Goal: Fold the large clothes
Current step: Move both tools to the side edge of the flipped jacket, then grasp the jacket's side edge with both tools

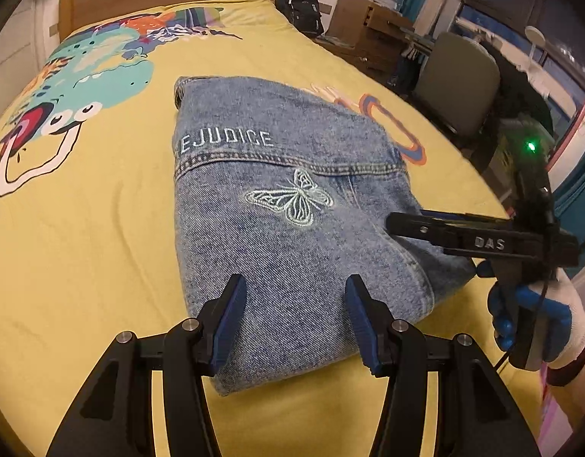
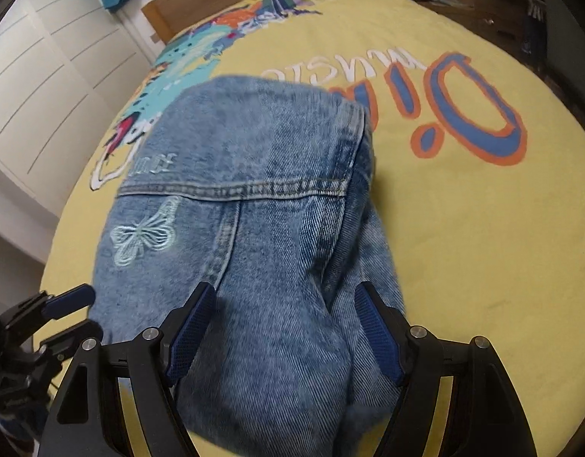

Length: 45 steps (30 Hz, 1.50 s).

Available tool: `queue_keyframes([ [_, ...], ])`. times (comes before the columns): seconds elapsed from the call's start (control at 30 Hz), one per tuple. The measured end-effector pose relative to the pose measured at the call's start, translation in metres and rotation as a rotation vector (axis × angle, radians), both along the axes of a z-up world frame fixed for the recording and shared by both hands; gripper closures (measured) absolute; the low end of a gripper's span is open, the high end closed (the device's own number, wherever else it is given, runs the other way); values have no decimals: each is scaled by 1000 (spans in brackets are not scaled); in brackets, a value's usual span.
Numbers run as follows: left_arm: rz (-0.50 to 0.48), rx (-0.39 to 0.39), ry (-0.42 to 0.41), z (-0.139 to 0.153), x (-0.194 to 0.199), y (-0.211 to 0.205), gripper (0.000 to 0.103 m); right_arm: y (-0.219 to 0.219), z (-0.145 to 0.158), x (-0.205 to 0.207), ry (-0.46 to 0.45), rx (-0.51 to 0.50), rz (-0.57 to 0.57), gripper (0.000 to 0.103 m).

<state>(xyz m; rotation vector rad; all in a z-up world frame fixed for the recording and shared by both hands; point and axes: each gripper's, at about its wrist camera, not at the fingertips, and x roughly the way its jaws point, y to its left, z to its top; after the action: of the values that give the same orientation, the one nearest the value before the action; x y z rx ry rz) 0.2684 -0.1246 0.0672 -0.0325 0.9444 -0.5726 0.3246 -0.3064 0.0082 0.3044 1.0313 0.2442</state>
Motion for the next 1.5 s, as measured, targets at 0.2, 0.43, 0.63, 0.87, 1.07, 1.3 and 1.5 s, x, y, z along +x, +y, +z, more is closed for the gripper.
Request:
queue_keyframes([
  [0.2, 82, -51, -7, 13, 16, 25, 31, -29, 18, -5, -22, -6, -74, 25],
  [0.43, 116, -83, 88, -5, 49, 41, 29, -38, -8, 6, 82, 41, -78, 24],
  [0.63, 102, -142, 185, -27, 77, 47, 26, -32, -32, 22, 162, 104, -50, 21],
  [0.87, 63, -206, 246, -42, 98, 49, 19, -31, -46, 39, 195, 176, -10, 21],
  [1.07, 29, -281, 311, -54, 109, 51, 17, -34, -55, 51, 220, 231, 13, 21],
  [1.3, 5, -361, 277, -49, 103, 71, 49, -35, -59, 60, 211, 364, 48, 59],
  [1.5, -9, -376, 225, -27, 94, 94, 63, -23, -34, 59, 112, 366, 69, 78],
])
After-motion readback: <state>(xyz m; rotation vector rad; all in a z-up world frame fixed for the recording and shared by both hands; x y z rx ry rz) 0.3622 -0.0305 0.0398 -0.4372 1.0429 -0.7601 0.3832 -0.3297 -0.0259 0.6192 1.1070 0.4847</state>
